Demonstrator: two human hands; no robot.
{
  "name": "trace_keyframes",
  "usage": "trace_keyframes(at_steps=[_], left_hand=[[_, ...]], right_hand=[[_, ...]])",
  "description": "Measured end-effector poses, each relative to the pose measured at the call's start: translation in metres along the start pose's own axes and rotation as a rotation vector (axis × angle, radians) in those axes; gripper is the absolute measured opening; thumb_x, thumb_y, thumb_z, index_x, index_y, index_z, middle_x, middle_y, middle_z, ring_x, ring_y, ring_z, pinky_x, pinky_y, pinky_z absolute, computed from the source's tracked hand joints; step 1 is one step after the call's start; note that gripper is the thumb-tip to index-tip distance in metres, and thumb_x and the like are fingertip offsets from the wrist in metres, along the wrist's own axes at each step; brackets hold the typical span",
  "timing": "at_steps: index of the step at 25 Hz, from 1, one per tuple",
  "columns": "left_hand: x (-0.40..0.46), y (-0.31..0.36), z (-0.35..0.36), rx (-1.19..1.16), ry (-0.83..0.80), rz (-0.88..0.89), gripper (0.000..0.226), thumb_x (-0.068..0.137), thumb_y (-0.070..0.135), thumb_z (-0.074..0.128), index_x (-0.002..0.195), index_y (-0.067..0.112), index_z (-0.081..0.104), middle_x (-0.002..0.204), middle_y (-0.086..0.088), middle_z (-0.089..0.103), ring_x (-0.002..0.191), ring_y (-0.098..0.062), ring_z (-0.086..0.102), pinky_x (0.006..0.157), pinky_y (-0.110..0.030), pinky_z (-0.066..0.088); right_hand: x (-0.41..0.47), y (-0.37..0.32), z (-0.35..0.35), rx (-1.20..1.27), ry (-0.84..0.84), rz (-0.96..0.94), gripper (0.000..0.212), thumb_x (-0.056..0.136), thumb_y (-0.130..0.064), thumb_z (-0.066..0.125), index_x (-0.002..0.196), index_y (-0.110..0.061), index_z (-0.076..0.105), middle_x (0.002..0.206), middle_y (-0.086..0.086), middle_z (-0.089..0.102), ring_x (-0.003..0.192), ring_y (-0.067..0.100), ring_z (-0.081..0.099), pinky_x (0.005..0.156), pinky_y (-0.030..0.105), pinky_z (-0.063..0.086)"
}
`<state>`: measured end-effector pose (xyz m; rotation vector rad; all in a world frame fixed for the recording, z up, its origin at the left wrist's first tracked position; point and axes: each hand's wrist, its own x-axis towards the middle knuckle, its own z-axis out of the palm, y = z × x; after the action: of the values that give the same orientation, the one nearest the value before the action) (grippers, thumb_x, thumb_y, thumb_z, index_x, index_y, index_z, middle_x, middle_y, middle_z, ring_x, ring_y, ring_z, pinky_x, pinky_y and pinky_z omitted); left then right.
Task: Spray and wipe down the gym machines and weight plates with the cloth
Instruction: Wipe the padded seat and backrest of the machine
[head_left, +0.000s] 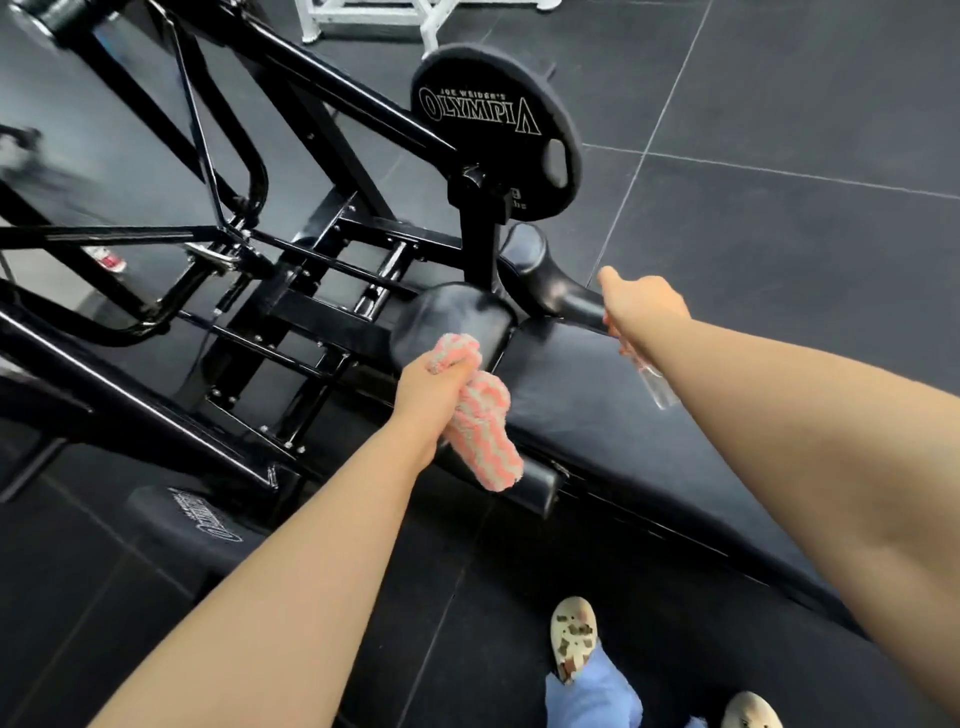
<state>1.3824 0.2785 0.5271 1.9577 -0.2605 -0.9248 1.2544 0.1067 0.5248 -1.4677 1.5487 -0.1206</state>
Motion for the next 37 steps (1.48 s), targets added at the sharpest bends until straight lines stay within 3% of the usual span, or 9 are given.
trace_keyframes(at_steps=[4,8,12,15,19,24,30,35,37], left_hand=[[-0.006,0.008,0.004,0.077,0.014,0.023,0.02,0.087,0.027,0.065,0.102,0.015,0.067,0.089,0.001,0.067,0.081,-0.01,0.063,0.063,-0.023,0.048],[-0.02,0.004,0.021,0.047,-0.003,0.004,0.021,0.086,0.03,0.065,0.103,0.019,0.067,0.093,0.003,0.066,0.089,-0.012,0.062,0.073,-0.027,0.048],[-0.036,-0.006,0.036,0.034,0.003,0.006,0.025,0.084,0.03,0.067,0.104,0.016,0.067,0.098,-0.001,0.067,0.095,-0.017,0.063,0.078,-0.03,0.049],[-0.052,-0.015,0.045,0.051,0.011,-0.012,0.027,0.084,0.031,0.066,0.107,0.016,0.067,0.104,-0.003,0.066,0.099,-0.018,0.062,0.083,-0.033,0.049],[-0.072,-0.024,0.057,0.047,0.032,-0.03,0.018,0.081,0.031,0.068,0.097,0.021,0.068,0.108,-0.006,0.066,0.103,-0.023,0.061,0.095,-0.045,0.048],[-0.101,-0.027,0.102,0.063,0.009,-0.024,0.02,0.078,0.032,0.07,0.095,0.021,0.069,0.105,-0.005,0.067,0.102,-0.023,0.062,0.096,-0.046,0.047],[-0.133,-0.031,0.183,0.08,-0.083,-0.011,0.021,0.08,0.029,0.07,0.099,0.021,0.07,0.099,-0.002,0.068,0.098,-0.021,0.063,0.091,-0.042,0.05],[-0.16,-0.039,0.246,0.15,-0.196,0.011,0.019,0.079,0.032,0.07,0.094,0.021,0.07,0.097,-0.002,0.068,0.095,-0.022,0.064,0.086,-0.039,0.05],[-0.17,-0.042,0.264,0.176,-0.206,0.008,0.018,0.08,0.031,0.07,0.095,0.021,0.069,0.099,-0.002,0.068,0.094,-0.019,0.063,0.085,-0.034,0.049]], right_hand=[[-0.009,-0.005,-0.013,-0.16,-0.023,-0.065,0.049,0.08,-0.054,0.038,0.075,-0.012,0.06,0.07,0.008,0.066,0.059,0.027,0.064,0.071,0.033,0.049],[-0.021,0.009,-0.032,-0.257,-0.058,-0.159,0.043,0.082,-0.043,0.037,0.063,-0.01,0.056,0.059,0.005,0.059,0.051,0.025,0.056,0.068,0.031,0.045],[-0.034,0.038,-0.041,-0.362,-0.166,-0.175,0.045,0.082,-0.048,0.04,0.061,-0.012,0.056,0.058,0.001,0.058,0.045,0.023,0.054,0.062,0.028,0.043],[-0.039,0.068,-0.06,-0.407,-0.102,-0.178,0.042,0.082,-0.046,0.038,0.063,-0.013,0.055,0.051,0.0,0.055,0.043,0.021,0.054,0.061,0.026,0.042],[-0.044,0.105,-0.097,-0.388,-0.062,-0.138,0.047,0.082,-0.05,0.038,0.059,-0.014,0.058,0.053,0.002,0.058,0.048,0.022,0.058,0.065,0.027,0.044],[-0.045,0.159,-0.155,-0.409,-0.004,-0.116,0.045,0.08,-0.046,0.036,0.061,-0.013,0.059,0.056,0.006,0.062,0.055,0.023,0.06,0.064,0.027,0.043],[-0.053,0.246,-0.222,-0.528,-0.094,-0.032,0.048,0.082,-0.051,0.04,0.058,-0.016,0.06,0.057,0.001,0.062,0.049,0.02,0.059,0.058,0.024,0.039],[-0.06,0.326,-0.269,-0.516,0.043,0.038,0.054,0.085,-0.054,0.034,0.074,-0.011,0.065,0.067,0.004,0.064,0.068,0.022,0.06,0.064,0.028,0.04],[-0.065,0.353,-0.291,-0.542,0.029,0.122,0.056,0.085,-0.059,0.035,0.069,-0.013,0.064,0.067,0.002,0.065,0.065,0.021,0.062,0.065,0.027,0.041]])
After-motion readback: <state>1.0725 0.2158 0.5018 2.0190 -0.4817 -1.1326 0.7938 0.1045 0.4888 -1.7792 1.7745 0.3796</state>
